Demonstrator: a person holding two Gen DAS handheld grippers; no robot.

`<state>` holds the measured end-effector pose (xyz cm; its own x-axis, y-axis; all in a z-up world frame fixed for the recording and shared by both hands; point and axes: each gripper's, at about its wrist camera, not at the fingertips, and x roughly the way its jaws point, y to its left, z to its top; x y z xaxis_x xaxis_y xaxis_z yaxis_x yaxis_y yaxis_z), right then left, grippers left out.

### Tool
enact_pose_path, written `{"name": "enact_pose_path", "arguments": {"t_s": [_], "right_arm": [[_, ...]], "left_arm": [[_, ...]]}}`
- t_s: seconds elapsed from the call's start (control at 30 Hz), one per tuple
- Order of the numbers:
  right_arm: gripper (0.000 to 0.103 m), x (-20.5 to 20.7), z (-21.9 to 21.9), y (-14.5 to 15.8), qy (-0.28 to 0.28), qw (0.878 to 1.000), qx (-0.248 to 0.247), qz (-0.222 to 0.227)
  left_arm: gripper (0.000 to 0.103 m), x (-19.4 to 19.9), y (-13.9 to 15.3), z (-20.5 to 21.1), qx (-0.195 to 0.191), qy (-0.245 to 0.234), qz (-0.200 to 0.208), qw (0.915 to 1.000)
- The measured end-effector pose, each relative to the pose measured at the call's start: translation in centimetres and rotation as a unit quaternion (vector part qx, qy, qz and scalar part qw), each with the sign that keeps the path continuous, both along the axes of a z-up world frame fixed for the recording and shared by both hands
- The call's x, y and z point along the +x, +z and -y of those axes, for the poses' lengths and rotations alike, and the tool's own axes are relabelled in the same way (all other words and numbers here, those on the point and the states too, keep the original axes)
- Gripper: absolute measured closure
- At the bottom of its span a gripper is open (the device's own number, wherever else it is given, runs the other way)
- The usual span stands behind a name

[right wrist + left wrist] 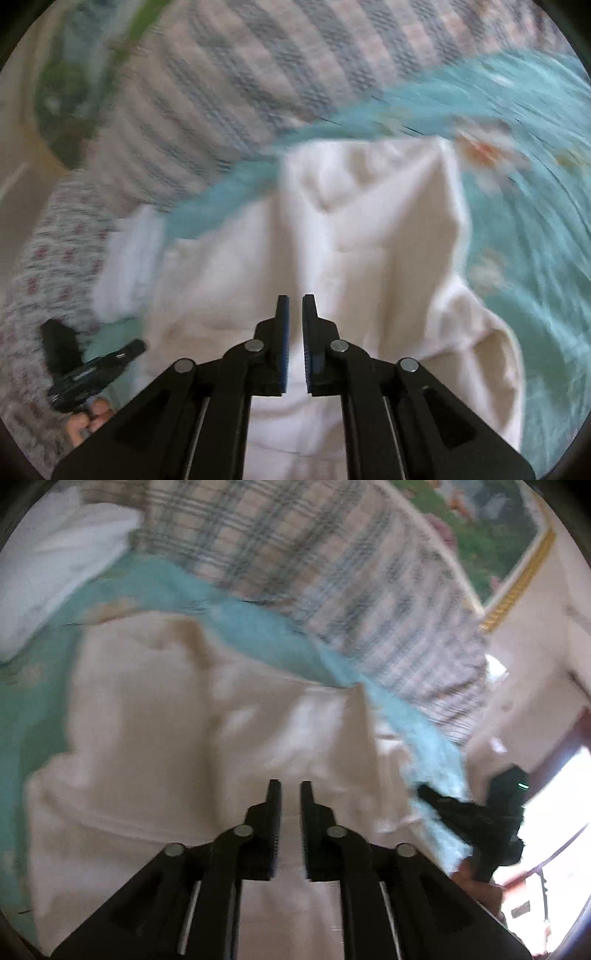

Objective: Fold large clothes

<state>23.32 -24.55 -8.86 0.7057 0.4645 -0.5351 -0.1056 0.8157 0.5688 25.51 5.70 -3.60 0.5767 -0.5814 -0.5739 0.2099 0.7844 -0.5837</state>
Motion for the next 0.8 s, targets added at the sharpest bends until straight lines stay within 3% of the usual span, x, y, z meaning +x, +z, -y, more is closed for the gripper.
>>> {"name": "enact_pose_path", "arguments": {"t_s": [0.07, 0.1, 0.13, 0.23, 0.3, 0.37, 0.47, 0.57, 0.63, 0.67, 0.73, 0.8], "right_arm": [[0.080, 1.1, -2.0, -0.6, 0.049, 0.999, 0.003, -0.023], [0.071, 1.8, -3.1, -1.4, 0.059, 0.997, -0.012, -0.042], [0.068, 2.4, -4.0, -1.8, 0.058, 0.996, -0.028, -0.056], [0.067, 3.6, -3.5, -5.0, 0.028, 0.991, -0.058, -0.118], [0.068, 3.5, -2.0, -6.1, -0.001, 0.992, -0.035, -0.123], [0.068, 3.1, -1.2, -5.9, -0.010, 0.992, -0.022, -0.120], [0.067, 2.0, -0.6, -4.8, -0.023, 0.993, -0.040, -0.110], [0.067, 0.0, -0.5, -3.4, -0.026, 0.995, -0.028, -0.095], [0.066, -2.0, -0.2, -2.1, -0.033, 0.996, -0.028, -0.080], [0.061, -3.3, 0.2, -1.7, -0.035, 0.996, -0.029, -0.074], [0.045, -5.6, 1.1, -1.4, -0.041, 0.996, -0.035, -0.072], [0.042, -8.1, 2.2, -1.6, -0.052, 0.994, -0.047, -0.079]], "left_arm": [[0.083, 0.6, -0.4, 2.0, 0.010, -0.033, -0.004, 0.9994], [0.083, 0.9, -0.9, 2.7, 0.033, -0.036, -0.009, 0.9988], [0.083, 1.5, -2.0, 3.5, 0.064, -0.033, -0.025, 0.9971], [0.086, 2.8, -5.4, 3.0, 0.090, -0.022, -0.079, 0.9925], [0.097, 2.8, -6.5, 1.6, 0.067, -0.018, -0.091, 0.9934], [0.097, 2.5, -6.2, 0.6, 0.051, -0.012, -0.095, 0.9941], [0.094, 1.3, -5.2, 0.0, 0.058, -0.004, -0.082, 0.9949], [0.085, -1.3, -3.9, -0.9, 0.065, -0.001, -0.068, 0.9955], [0.071, -3.9, -2.8, -2.4, 0.065, 0.008, -0.053, 0.9964], [0.065, -5.1, -2.4, -3.0, 0.064, 0.014, -0.049, 0.9966], [0.041, -8.1, -1.8, -5.0, 0.075, 0.038, -0.049, 0.9952], [0.036, -10.5, -1.7, -6.7, 0.083, 0.059, -0.056, 0.9932]]}}
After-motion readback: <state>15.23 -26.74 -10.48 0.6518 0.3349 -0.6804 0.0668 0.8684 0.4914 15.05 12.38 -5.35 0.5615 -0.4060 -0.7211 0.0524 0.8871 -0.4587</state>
